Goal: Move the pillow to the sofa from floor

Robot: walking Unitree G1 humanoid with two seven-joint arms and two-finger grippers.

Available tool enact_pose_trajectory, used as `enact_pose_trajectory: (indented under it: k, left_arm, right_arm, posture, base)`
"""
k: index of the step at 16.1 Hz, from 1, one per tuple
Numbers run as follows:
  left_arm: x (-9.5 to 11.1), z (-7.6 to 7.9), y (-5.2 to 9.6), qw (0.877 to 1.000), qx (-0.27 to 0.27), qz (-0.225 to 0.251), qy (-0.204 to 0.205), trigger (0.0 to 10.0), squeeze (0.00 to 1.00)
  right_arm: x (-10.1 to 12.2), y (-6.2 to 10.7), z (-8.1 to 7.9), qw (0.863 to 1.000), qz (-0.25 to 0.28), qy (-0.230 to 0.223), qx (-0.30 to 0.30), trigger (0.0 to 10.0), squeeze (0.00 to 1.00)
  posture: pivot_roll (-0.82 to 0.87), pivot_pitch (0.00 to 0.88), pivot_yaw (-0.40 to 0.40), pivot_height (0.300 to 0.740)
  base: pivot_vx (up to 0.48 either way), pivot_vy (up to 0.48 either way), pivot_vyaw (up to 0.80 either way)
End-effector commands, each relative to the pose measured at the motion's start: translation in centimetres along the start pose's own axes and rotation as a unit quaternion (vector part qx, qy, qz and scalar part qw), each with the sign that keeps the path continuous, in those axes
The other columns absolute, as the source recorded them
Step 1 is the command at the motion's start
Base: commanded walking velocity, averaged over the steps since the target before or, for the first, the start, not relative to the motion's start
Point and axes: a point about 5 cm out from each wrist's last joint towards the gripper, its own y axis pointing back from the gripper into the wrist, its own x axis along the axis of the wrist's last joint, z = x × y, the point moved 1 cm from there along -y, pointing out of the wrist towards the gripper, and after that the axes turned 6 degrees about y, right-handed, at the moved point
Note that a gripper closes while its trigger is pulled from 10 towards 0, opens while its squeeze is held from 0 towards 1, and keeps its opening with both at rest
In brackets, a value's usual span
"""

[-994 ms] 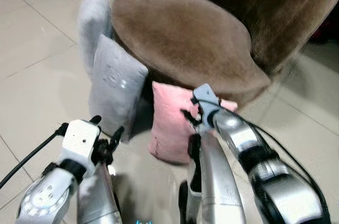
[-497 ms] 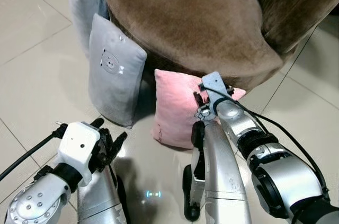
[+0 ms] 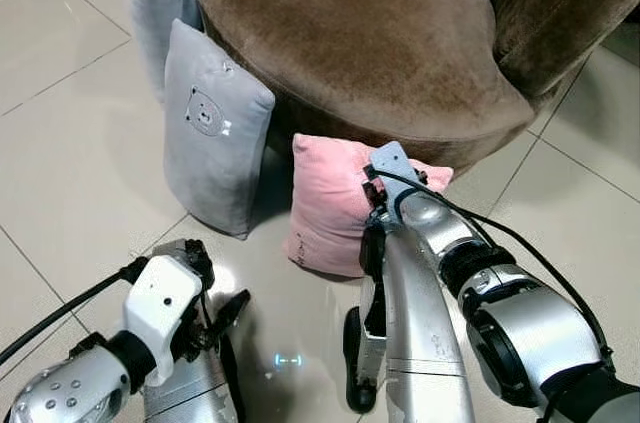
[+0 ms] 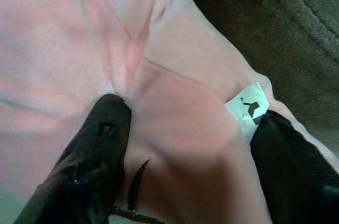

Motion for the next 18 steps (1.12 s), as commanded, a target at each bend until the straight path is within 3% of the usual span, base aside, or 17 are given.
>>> enact_pose_trajectory:
  k: [1, 12, 18]
  left_arm:
    - [0.0, 0.5, 0.1, 1.000, -0.019, -0.006, 0.000, 10.0, 0.00]
    - [-0.2, 0.3, -1.0, 0.999, -0.035, -0.006, 0.000, 10.0, 0.00]
    - [-0.4, 0.4, -0.8, 0.999, -0.033, -0.004, 0.001, 10.0, 0.00]
  right_arm:
    - [-1.5, 0.1, -0.6, 0.999, -0.034, 0.003, 0.013, 0.0, 0.00]
    - [-1.7, 0.1, -1.1, 0.999, -0.033, 0.005, 0.029, 0.0, 0.00]
    - [-1.8, 0.2, -2.3, 0.998, -0.023, 0.020, 0.058, 0.0, 0.00]
  posture:
    - [-0.03, 0.305, -0.110, 0.431]
    - [-0.05, 0.278, -0.096, 0.431]
    - [-0.04, 0.257, -0.103, 0.431]
  base:
    - [0.000, 0.000, 0.00]
    - [0.000, 0.000, 0.00]
    - [0.000, 0.000, 0.00]
